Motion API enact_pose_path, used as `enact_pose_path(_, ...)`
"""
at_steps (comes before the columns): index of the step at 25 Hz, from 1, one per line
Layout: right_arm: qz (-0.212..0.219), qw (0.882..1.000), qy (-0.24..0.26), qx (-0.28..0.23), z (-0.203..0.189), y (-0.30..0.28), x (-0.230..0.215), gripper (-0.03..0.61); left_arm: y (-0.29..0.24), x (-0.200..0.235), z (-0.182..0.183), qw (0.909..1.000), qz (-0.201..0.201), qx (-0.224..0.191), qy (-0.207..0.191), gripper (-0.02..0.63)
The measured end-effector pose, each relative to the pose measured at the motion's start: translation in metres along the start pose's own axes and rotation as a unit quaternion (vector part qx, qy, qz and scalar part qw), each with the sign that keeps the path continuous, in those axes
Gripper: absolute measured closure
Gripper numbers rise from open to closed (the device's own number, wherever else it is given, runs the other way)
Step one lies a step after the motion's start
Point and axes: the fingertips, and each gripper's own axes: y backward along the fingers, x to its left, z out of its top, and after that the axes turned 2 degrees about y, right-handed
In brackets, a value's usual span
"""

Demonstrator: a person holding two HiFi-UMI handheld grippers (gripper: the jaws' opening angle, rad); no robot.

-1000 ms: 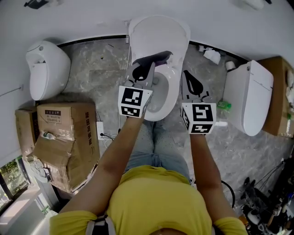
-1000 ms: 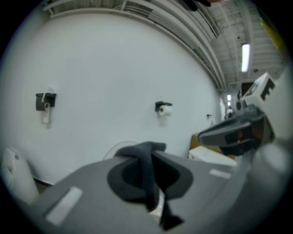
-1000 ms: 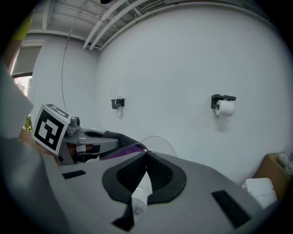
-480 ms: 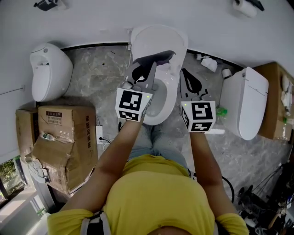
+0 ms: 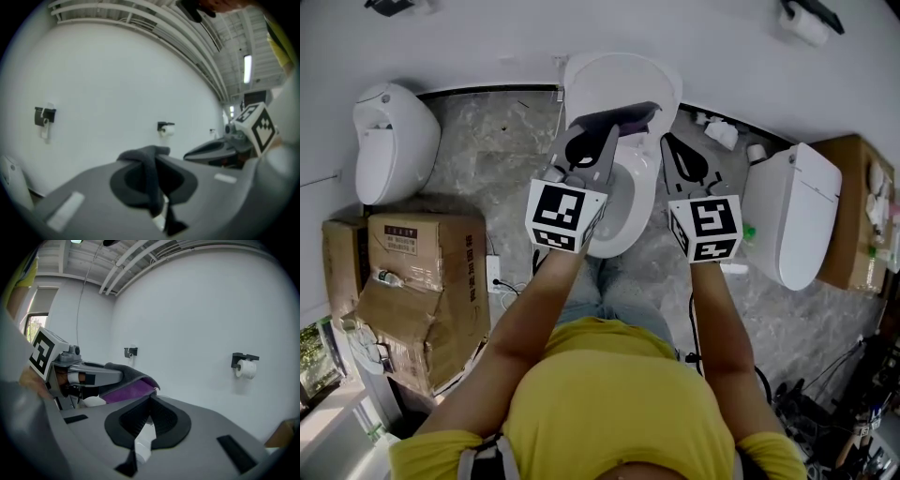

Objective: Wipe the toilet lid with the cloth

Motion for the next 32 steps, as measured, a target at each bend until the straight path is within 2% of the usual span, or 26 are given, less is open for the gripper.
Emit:
enact_pose_path(4, 0.013, 1.000, 0.016, 0.007, 0.006, -0.024, -0.011, 0.561, -0.011, 0.011, 0.002, 1.0000, -0.004, 0.003, -0.004, 0.595)
enact_pose_path(13, 0.049, 0.993, 0.095, 0.051, 0.000, -0.092, -0.037, 0.560, -0.044, 0.044, -0.005, 0.9997, -0.009, 0.016, -0.014, 0.595)
enact_pose_path(20, 0.070, 0.982, 0.144, 0.098, -0.022, -0.139, -0.064, 0.557, -0.074, 0.068, -0.015, 0.9993, -0.017, 0.030, -0.013, 0.595)
enact_pose_path(23, 0.083, 0.976, 0.162, 0.118, -0.033, -0.160, -0.071, 0.509, -0.086, 0.078, -0.022, 0.9992, -0.021, 0.035, -0.002, 0.595)
enact_pose_path(32, 0.116, 0.954, 0.213, 0.177, -0.065, -0.214, -0.088, 0.486, -0.111, 0.093, -0.035, 0.9983, -0.036, 0.046, 0.006, 0.595)
